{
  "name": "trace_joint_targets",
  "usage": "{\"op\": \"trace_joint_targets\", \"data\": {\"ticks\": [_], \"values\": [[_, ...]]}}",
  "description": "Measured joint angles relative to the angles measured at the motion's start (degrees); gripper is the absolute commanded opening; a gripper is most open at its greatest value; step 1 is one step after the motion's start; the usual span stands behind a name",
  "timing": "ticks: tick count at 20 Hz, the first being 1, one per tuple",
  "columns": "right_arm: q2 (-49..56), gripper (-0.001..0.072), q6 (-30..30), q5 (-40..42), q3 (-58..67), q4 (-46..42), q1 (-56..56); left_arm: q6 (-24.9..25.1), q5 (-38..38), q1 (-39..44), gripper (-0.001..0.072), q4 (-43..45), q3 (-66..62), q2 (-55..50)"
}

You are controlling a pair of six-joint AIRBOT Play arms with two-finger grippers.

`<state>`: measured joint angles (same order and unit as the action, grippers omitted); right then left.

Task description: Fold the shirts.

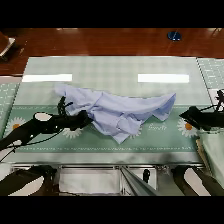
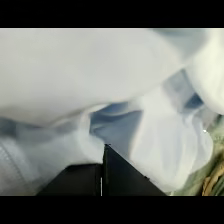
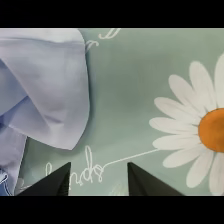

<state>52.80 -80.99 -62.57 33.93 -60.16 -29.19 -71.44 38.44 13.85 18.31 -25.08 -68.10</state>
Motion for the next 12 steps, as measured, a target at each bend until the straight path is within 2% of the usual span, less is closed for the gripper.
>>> {"op": "trace_joint_targets", "data": {"ticks": [4, 8, 12], "values": [[3.93, 0.0408, 0.07, 0.42, 0.00, 0.66, 0.00, 1.95, 2.84, -0.74, 0.0016, -0.46, -2.38, -0.55], [10.12, 0.0408, 3.65, 2.34, 0.00, 7.08, 0.72, 2.56, 4.39, -0.98, 0.0015, -0.66, -3.04, -0.74], [15.15, 0.0408, 6.01, 6.19, 0.13, 12.83, 5.95, 2.75, 5.11, -1.03, 0.0016, -0.74, -3.26, -0.74]]}}
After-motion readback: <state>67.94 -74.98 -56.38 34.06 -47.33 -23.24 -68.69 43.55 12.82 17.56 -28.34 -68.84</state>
